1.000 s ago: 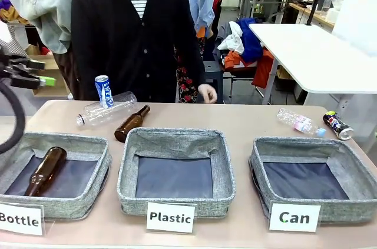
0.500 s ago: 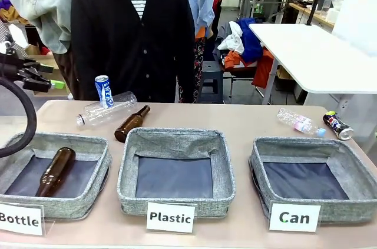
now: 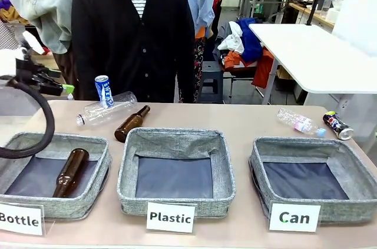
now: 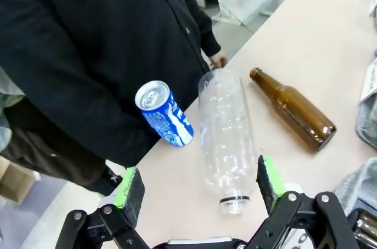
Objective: Sort the can waste into the basket.
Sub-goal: Pick up the can waste from the table and place it in the right Fabric basket.
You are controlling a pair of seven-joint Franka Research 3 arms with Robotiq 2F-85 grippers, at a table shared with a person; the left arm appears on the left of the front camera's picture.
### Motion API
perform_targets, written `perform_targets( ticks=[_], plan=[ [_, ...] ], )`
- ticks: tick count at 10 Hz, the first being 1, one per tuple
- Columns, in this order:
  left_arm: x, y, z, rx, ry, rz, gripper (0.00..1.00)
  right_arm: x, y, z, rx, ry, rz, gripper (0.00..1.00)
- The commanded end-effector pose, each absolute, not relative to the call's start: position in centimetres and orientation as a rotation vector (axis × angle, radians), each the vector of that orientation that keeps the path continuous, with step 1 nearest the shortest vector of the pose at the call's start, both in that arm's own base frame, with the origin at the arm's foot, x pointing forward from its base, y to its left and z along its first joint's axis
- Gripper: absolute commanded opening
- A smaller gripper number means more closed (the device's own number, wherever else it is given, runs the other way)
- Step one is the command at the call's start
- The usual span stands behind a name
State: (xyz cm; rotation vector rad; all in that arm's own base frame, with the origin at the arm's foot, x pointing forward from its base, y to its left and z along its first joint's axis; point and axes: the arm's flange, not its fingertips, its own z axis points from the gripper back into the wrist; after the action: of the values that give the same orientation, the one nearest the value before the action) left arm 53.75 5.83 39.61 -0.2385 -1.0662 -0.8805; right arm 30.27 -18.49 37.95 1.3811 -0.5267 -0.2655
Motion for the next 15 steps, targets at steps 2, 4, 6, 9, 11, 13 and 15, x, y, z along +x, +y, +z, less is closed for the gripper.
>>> perform_targets(
  ticks=[2,4,6,9,11,13,15],
  plan=[
    [57.5,4.6,36.2,-0.237,-1.012,-0.904,1.00,30.3,-18.3,38.1,1.388,-0.545,-0.252,1.00],
    [59.1,4.2,34.6,-0.255,-0.995,-0.900,1.00,30.3,-18.3,38.1,1.388,-0.545,-0.252,1.00],
    [61.5,4.0,34.0,-0.216,-1.022,-0.867,1.00,30.3,-18.3,38.1,1.388,-0.545,-0.252,1.00],
    [64.1,3.5,33.5,-0.266,-1.017,-0.805,1.00,30.3,-18.3,38.1,1.388,-0.545,-0.252,1.00],
    [65.9,2.6,32.8,-0.284,-1.018,-0.780,1.00,30.3,-18.3,38.1,1.388,-0.545,-0.252,1.00],
    [67.4,2.0,32.4,-0.318,-1.020,-0.774,1.00,30.3,-18.3,38.1,1.388,-0.545,-0.252,1.00],
    [67.8,2.1,32.3,-0.387,-1.006,-0.817,1.00,30.3,-18.3,38.1,1.388,-0.545,-0.252,1.00]
  ],
)
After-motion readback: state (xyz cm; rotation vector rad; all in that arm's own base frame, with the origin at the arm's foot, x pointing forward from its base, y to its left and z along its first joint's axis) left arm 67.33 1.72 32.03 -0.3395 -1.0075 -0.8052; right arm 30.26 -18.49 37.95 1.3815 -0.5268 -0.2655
